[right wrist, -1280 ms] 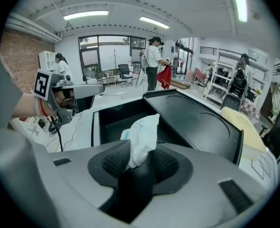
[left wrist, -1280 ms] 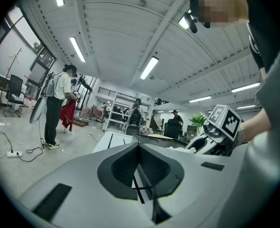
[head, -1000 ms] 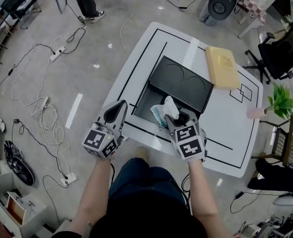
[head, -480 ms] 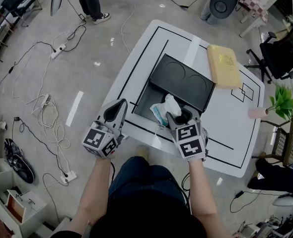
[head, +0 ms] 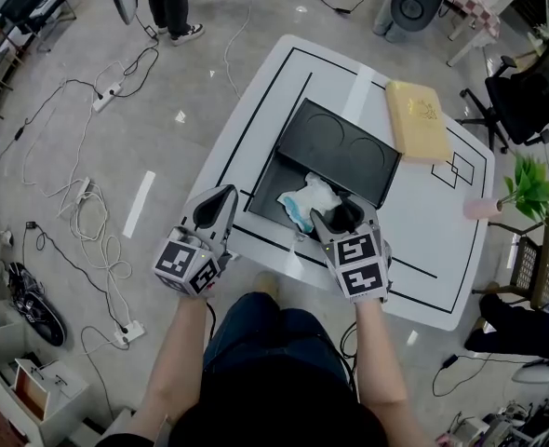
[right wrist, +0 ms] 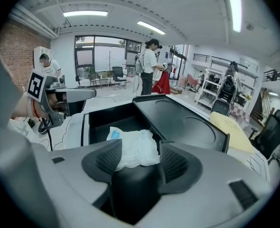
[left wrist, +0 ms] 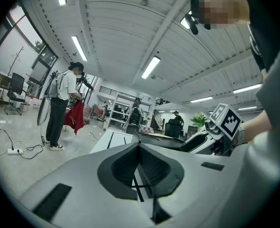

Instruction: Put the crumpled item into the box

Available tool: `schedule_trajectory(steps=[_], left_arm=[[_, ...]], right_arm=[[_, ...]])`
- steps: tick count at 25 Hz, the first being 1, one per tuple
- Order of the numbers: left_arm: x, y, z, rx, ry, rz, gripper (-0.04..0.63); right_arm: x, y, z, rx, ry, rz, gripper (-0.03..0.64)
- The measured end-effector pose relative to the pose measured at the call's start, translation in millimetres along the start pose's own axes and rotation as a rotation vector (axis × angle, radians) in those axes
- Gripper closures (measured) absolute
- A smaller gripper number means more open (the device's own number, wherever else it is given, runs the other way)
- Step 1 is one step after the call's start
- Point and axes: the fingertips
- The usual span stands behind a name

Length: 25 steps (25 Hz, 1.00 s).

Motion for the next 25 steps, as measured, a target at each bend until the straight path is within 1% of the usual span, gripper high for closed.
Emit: schedule_trajectory(steps=[5, 9, 14, 15, 16, 19, 21, 25], left_arm=[[-3.5, -4.6, -1.8, -0.005, -0.005, 0.011, 0.594], [-4.8, -9.9, -2.2, -0.010, 0.000, 0.025, 0.594], [-5.0, -15.2, -5.9, -0.026, 0.001, 0.035, 0.594], [-5.6, -15.8, -7.0, -0.030, 0.000, 0.037, 0.594], [-6.2, -16.8, -8.1, -0.034, 0.000, 0.039, 0.594], [-7.8, -24.2, -10.3, -0.040, -0.001, 0.049, 0.594], [-7.7, -30.6, -11.1, -0.046, 0.002, 0.060, 0.594], [-8.0, -43.9, -11.3, -0.053, 0.004, 0.079, 0.594]], right_arm=[[4.4, -0.8, -1.4, -0.024, -0.036, -0.015, 0.364], [8.5, 3.0, -1.8, -0.006, -0.055, -0.025, 0.365], [15.7, 2.7, -3.9, -0.008, -0.097, -0.017, 0.444], [17.3, 1.8, -4.9, -0.009, -0.107, -0.012, 0.469], [19.1, 0.9, -5.7, -0.012, -0.118, -0.008, 0.481], [26.8, -2.1, -6.0, -0.026, -0.149, 0.000, 0.482], [33.9, -3.5, -6.7, -0.037, -0.173, 0.008, 0.523], [48.5, -10.0, -6.3, -0.087, -0.226, 0.021, 0.583]])
Point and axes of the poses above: the fingertips, and each gripper's own axes: x backward along the fingers, y to its left, z out of its underside, and after that the axes turned 3 degrees about z, right-handed
